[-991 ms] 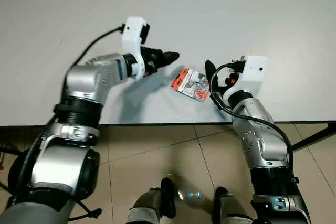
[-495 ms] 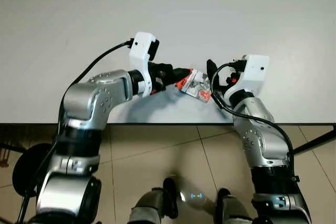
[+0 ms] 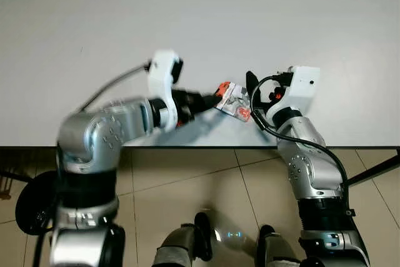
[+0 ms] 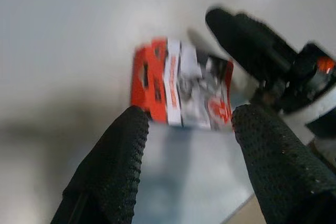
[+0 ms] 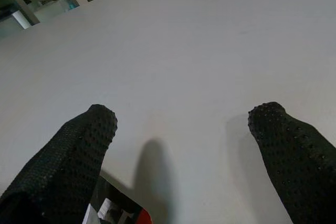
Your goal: Picking trash to rubbish bin
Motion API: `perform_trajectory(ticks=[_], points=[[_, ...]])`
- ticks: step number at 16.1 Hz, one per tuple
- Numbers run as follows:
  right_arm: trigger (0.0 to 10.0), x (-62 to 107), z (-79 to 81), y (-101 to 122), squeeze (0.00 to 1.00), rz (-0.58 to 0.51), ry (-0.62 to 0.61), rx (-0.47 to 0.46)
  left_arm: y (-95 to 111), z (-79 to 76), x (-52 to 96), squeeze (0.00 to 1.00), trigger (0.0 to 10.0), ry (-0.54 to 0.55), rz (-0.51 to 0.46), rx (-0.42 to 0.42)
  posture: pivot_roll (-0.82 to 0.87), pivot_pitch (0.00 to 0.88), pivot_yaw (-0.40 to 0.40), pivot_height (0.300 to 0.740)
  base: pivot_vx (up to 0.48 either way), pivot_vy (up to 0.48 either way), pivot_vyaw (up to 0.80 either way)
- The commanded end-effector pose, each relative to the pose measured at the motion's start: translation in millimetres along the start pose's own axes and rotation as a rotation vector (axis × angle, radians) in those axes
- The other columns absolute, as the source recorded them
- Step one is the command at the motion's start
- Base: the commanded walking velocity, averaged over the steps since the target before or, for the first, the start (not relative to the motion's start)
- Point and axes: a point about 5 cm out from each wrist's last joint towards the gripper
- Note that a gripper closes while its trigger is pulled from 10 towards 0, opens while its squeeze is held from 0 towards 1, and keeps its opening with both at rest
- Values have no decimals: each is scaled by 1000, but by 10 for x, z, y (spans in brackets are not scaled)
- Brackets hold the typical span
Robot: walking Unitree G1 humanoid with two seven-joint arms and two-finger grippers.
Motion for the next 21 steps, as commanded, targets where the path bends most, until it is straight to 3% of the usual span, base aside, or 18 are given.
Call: perform_trajectory(ticks=[1, 4, 15, 21], points=[[10000, 43, 49, -227, 0, 100, 13, -27, -53, 2, 23, 0, 10000, 11, 12, 7, 76, 258, 221, 740, 0, 0, 0], [10000, 48, 24, -227, 0, 102, 5, -25, -315, 31, -88, 0, 10000, 9, 57, 87, 68, 274, 216, 740, 0, 0, 0], [10000, 40, -1, -217, 0, 107, 3, -23, -500, 85, -288, 0, 10000, 55, 3, 285, 70, 300, 193, 740, 0, 0, 0], [10000, 45, 16, -205, 0, 108, 10, -24, -586, 33, -407, 0, 10000, 45, 23, 323, 63, 316, 188, 740, 0, 0, 0]])
Point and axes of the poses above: a point about 5 cm out from each wrist's last joint towards the gripper, its own x axis pointing back from the gripper into the wrist, its own y axis along the axis of the wrist's last joint, z = x × y, and after that the axes turned 11 degrees about x, right-handed
